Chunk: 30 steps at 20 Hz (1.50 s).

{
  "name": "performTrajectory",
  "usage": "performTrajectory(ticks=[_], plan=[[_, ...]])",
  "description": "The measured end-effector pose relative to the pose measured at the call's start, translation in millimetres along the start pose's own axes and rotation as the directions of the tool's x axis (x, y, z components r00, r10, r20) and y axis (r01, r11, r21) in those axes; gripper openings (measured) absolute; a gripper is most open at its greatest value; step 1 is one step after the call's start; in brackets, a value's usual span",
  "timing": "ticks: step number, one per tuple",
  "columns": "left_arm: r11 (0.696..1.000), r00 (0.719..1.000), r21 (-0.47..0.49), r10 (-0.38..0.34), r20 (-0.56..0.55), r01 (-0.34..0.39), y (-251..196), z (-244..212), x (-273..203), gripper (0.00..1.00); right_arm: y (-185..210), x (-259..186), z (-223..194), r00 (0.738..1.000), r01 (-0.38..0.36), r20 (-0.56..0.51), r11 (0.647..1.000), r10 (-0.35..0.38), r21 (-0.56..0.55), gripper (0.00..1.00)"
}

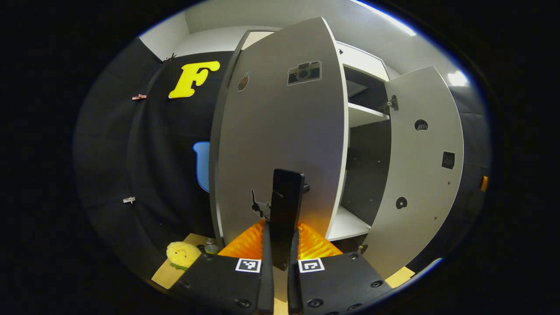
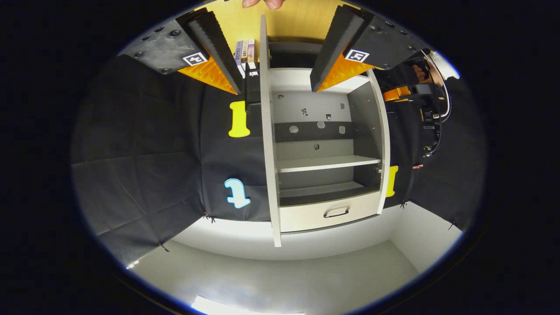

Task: Open the right door of the double-door shoe cabinet with the right hand, and open the left door with the left hand.

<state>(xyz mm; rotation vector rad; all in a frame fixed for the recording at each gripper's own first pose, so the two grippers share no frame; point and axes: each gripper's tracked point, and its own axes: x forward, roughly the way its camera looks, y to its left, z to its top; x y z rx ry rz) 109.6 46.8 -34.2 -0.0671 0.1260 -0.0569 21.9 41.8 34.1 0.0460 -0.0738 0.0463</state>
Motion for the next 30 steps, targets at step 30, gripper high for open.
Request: performTrajectory(ticks=[30], plan=[[0.998,0.998,-0.019,0.061,0.020,-0.061,140,11,-42,0.05,50,3,-17,0.998,-0.040,-0.054,0.999,0.039,-0.002,0.98]])
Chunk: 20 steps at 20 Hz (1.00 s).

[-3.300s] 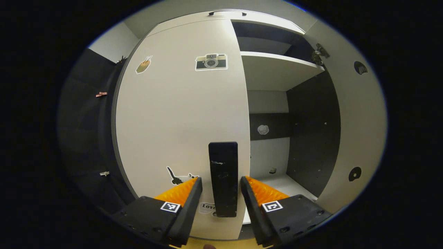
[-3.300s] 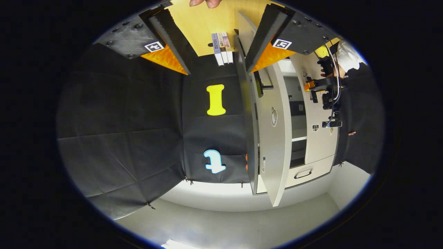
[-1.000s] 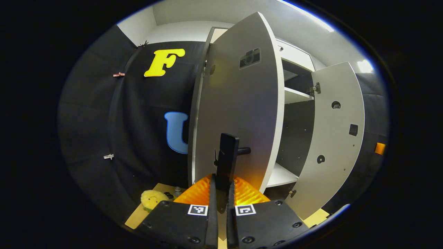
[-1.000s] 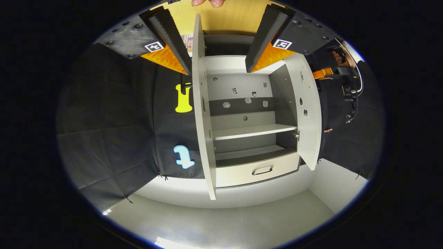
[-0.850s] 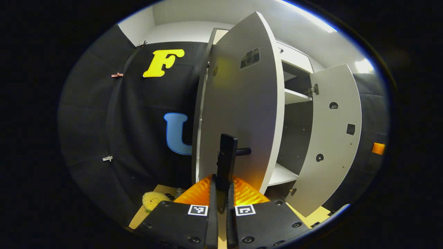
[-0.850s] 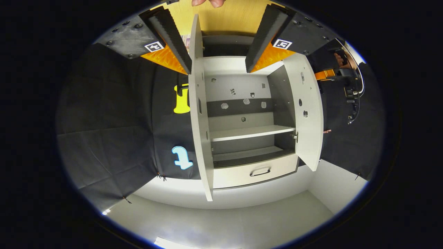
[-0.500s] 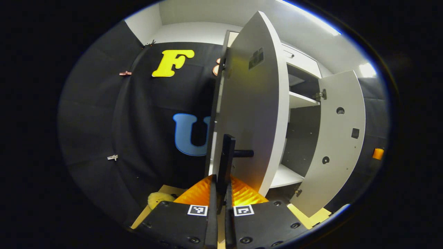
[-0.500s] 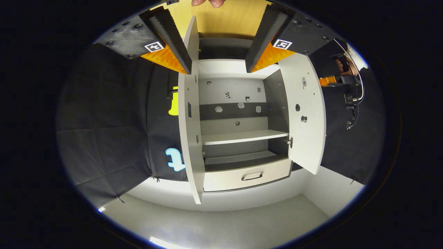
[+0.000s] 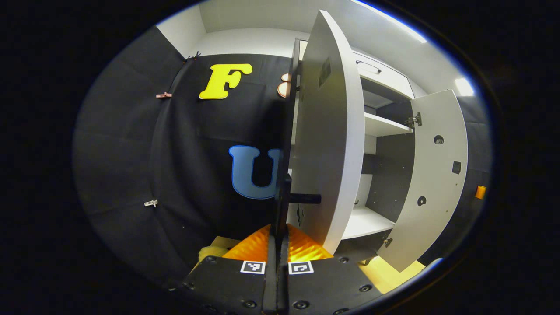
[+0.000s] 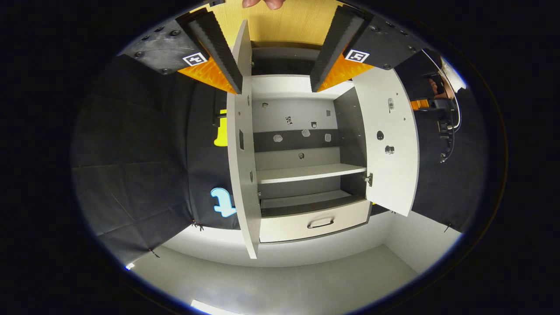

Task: Open the right door of the double-door shoe cabinet with the right hand, and open the left door with the left hand.

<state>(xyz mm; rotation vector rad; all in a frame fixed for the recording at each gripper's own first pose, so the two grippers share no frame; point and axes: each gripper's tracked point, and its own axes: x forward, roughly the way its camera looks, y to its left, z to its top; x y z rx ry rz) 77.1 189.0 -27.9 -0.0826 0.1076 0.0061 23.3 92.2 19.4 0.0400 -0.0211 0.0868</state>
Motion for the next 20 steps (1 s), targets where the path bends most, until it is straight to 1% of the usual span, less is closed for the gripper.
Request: performTrajectory(ticks=[1,2,3,6,8,11,12,14,15,17,20], plan=[[1.000,1.000,0.004,0.001,-0.001,-0.001,1,1,0,0.05,0,0,0,1.000,0.005,0.000,1.000,-0.005,0.000,0.98],[1.000,1.000,0.013,0.002,-0.001,-0.002,0,1,-1,0.00,0,0,0,1.000,0.008,-0.001,1.000,-0.008,0.001,0.98],[1.000,1.000,0.025,0.002,0.001,-0.002,0,3,-3,0.05,-1,0,-1,1.000,0.010,-0.002,1.000,-0.010,0.003,0.98],[0.999,1.000,0.035,-0.004,0.030,0.003,0,9,-14,0.07,-3,-1,-2,1.000,0.014,-0.005,1.000,-0.014,0.008,0.98],[0.999,0.999,0.034,0.014,0.034,-0.015,5,10,-24,0.08,-2,-2,-3,1.000,0.012,-0.007,1.000,-0.012,0.011,0.98],[0.998,0.998,0.040,0.052,0.023,-0.053,7,6,-43,0.18,1,-1,-3,1.000,0.003,-0.006,1.000,-0.003,0.012,0.98],[0.997,0.998,0.043,0.065,0.016,-0.065,8,1,-51,0.20,1,-1,-3,1.000,0.002,-0.005,1.000,-0.002,0.012,0.98],[0.996,0.997,0.042,0.073,0.004,-0.073,3,-6,-66,0.25,2,-1,-3,1.000,-0.001,-0.002,1.000,0.001,0.020,0.98],[0.997,0.998,0.040,0.070,-0.003,-0.069,-1,-9,-73,0.41,1,0,-3,1.000,-0.002,-0.002,1.000,0.002,0.024,0.98],[0.996,0.997,0.044,0.078,-0.011,-0.077,-8,-12,-86,0.61,-2,2,-3,1.000,0.004,-0.004,1.000,-0.004,0.026,0.98],[0.996,0.998,0.054,0.069,0.013,-0.070,-25,-7,-100,0.91,-11,4,-3,1.000,0.023,-0.006,0.999,-0.023,0.029,0.98]])
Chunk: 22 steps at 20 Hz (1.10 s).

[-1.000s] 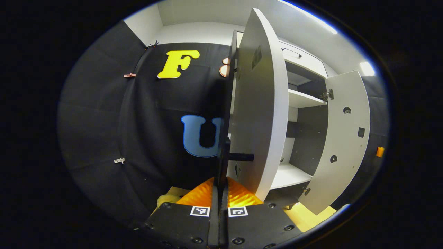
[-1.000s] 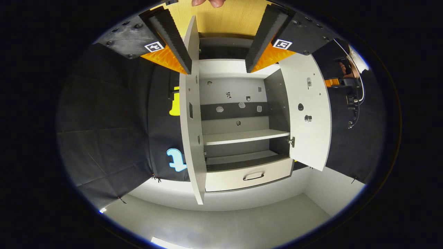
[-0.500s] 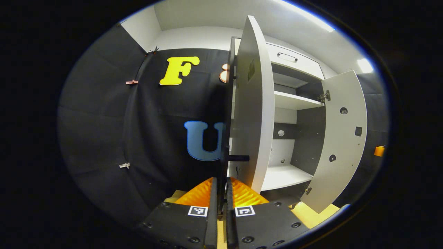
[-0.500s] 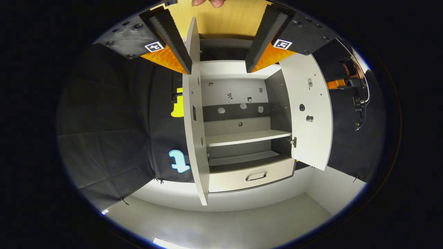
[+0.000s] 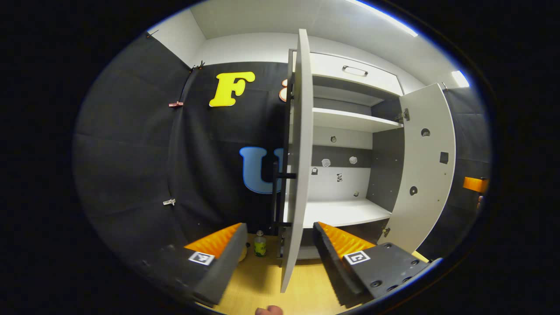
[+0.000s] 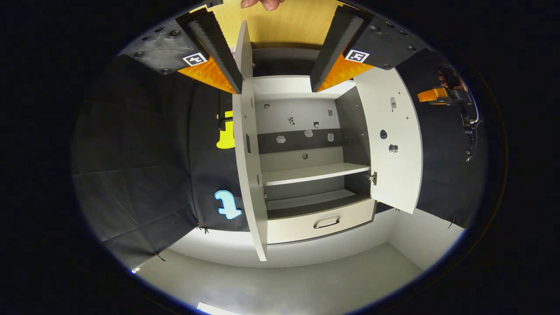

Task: Open the right door of the double-door shoe cabinet with the right hand, and open the left door with the left hand.

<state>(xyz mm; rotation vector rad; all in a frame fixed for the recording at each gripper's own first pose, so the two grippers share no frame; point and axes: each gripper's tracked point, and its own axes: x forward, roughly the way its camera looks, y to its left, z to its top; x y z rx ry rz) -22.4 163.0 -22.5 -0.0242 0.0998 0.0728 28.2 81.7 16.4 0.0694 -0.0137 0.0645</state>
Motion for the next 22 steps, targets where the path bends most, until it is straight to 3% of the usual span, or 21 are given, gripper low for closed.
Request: performTrajectory(ticks=[1,7,16,22], plan=[[1.000,1.000,0.004,0.001,0.012,-0.001,-5,3,-4,0.96,-2,1,-1,1.000,0.005,-0.002,1.000,-0.005,0.000,0.98],[1.000,0.998,0.005,-0.026,0.052,0.026,-53,17,-21,0.96,-7,7,2,0.999,0.032,0.011,0.999,-0.032,-0.023,0.98],[0.996,0.995,0.005,-0.088,0.056,0.087,-116,20,-32,0.96,19,11,1,1.000,-0.029,-0.001,0.999,0.029,-0.013,0.97],[0.996,0.993,0.020,-0.086,0.075,0.085,-130,24,-37,0.96,25,9,0,0.999,-0.039,0.004,0.999,0.039,-0.019,0.97]])
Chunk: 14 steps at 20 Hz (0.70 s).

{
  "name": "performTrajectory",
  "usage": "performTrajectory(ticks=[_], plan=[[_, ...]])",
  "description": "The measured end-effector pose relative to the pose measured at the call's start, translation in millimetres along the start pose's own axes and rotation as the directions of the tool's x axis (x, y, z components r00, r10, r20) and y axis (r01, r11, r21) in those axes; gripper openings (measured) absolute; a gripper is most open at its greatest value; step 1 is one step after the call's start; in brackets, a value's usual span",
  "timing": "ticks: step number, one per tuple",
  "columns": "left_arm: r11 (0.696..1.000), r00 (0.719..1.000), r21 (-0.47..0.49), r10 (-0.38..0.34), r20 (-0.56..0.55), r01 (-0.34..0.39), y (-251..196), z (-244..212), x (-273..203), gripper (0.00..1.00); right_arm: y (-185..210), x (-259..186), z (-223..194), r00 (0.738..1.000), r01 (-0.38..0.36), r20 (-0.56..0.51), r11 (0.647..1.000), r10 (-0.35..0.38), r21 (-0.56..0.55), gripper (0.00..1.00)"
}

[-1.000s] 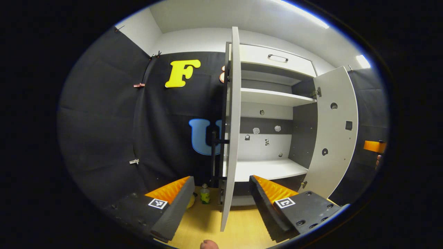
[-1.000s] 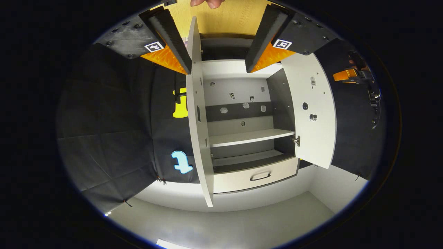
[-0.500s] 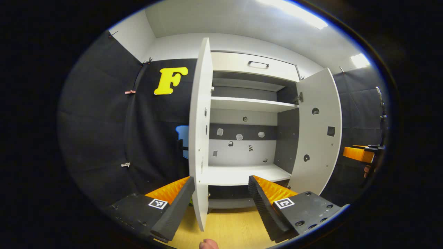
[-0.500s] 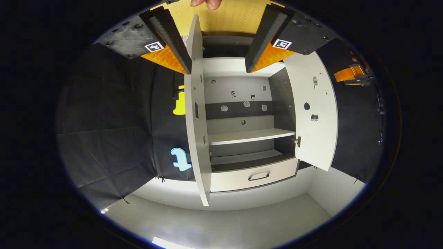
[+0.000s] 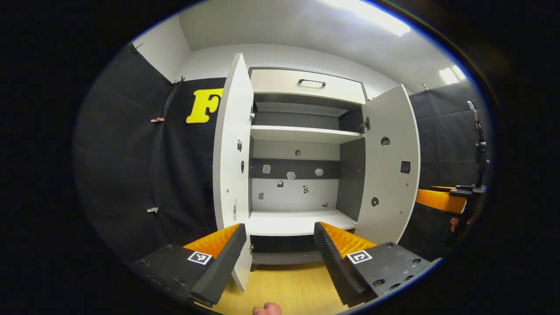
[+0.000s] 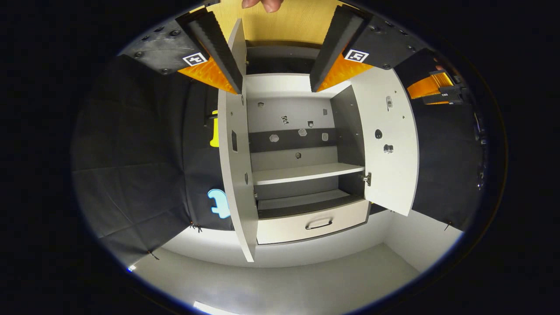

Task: Open the right door of the double-door shoe cabinet with the right hand, and open the left door with the left hand.

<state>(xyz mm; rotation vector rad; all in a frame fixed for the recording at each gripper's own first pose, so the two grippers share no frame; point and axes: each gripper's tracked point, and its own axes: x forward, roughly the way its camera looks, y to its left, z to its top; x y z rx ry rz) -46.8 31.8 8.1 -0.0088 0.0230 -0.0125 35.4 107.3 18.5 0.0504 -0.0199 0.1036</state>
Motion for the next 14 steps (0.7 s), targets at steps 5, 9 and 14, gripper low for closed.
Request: performTrajectory(ticks=[5,9,14], plan=[[1.000,1.000,-0.011,-0.019,-0.007,0.019,-7,-2,0,0.96,-1,-6,-2,1.000,0.002,-0.004,1.000,-0.002,-0.001,0.97],[0.999,0.999,-0.012,-0.033,-0.011,0.033,-14,-4,2,0.96,0,-5,-2,1.000,0.005,-0.007,1.000,-0.005,0.011,0.97],[0.999,0.999,-0.016,-0.031,-0.012,0.031,-13,-6,4,0.96,-2,-6,-2,1.000,0.015,-0.002,1.000,-0.015,0.002,0.97]])
